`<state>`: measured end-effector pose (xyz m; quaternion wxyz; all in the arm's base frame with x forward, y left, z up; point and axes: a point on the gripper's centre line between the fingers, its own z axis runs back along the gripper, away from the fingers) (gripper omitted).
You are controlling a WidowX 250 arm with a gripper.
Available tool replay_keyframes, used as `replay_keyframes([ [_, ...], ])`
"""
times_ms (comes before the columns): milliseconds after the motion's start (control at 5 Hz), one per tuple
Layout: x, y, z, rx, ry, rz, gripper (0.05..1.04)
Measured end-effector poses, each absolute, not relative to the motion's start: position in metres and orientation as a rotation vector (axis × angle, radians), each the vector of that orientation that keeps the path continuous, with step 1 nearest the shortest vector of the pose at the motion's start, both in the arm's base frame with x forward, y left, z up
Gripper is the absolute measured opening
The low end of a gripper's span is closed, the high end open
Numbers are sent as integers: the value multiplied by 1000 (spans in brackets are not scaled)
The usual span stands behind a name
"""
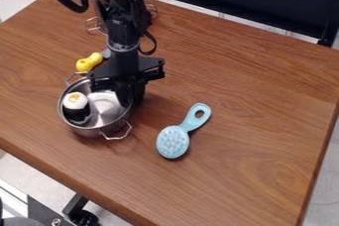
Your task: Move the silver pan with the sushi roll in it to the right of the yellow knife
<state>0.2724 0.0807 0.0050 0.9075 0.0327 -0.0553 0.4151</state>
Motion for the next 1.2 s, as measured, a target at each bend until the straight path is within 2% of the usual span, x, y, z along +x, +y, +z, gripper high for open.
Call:
replay_keyframes([
  [200, 276, 82, 13, 77, -78, 889, 72],
  [400, 283, 81, 13, 108, -54, 956, 61],
  [600, 294, 81, 16, 105, -93, 1065, 61],
  [1200, 319, 70, 10, 188, -62, 1249, 61],
])
